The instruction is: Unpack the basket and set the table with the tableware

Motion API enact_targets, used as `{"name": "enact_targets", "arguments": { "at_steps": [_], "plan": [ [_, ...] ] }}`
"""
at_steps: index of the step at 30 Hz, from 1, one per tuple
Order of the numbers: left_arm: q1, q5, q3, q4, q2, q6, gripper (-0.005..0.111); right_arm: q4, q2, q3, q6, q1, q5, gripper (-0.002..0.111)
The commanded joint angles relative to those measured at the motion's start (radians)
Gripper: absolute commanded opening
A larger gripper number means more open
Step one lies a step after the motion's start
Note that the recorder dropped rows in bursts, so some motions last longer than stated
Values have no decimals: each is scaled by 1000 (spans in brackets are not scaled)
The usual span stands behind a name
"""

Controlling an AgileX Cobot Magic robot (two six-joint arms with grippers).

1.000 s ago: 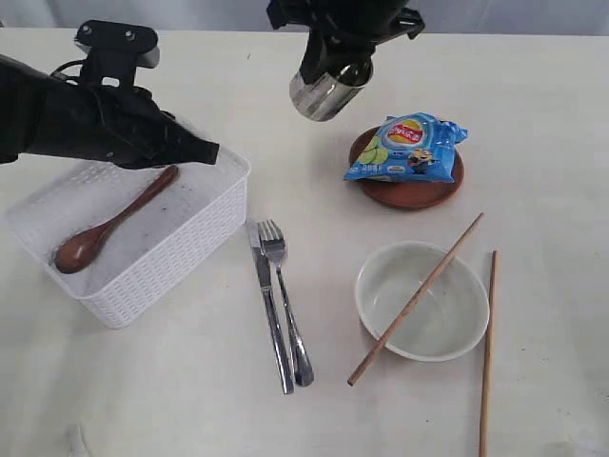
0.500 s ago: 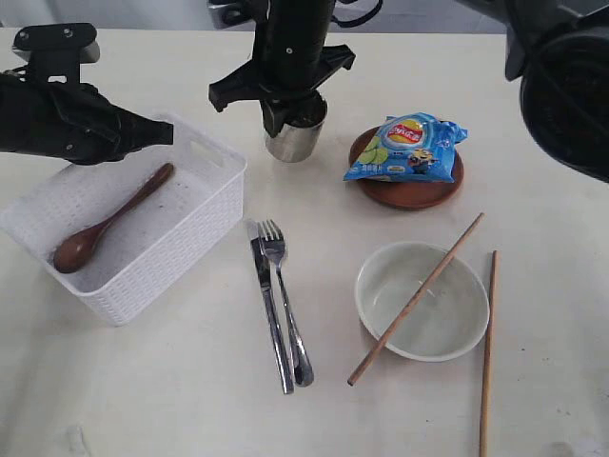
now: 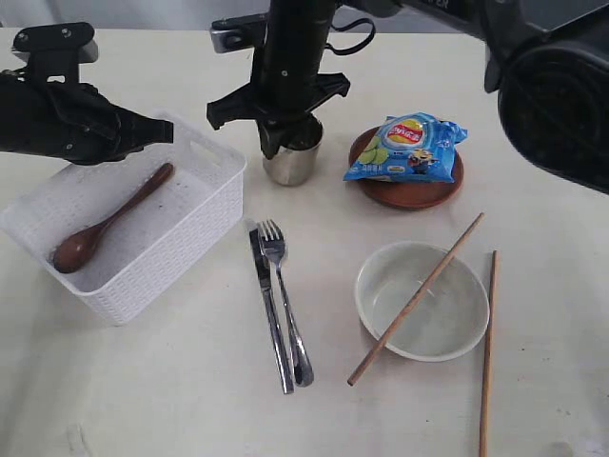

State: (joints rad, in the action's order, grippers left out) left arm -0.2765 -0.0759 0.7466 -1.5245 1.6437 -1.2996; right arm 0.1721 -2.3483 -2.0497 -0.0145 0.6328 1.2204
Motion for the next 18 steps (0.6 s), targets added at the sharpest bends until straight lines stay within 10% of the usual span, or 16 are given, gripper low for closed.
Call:
{"name": "enact_targets", "arguments": {
  "at_steps": [1,5,18],
  "plan": [
    [2,-2,-6,-2,-5,11,0,14,4,-2,-9,-2,1,39],
    [2,-2,-6,-2,-5,14,0,-39,37,-20,15,-2,1,54],
    [2,-2,-6,-2,-5,14,0,-132,347,92,107,-26,1,54]
  ]
}}
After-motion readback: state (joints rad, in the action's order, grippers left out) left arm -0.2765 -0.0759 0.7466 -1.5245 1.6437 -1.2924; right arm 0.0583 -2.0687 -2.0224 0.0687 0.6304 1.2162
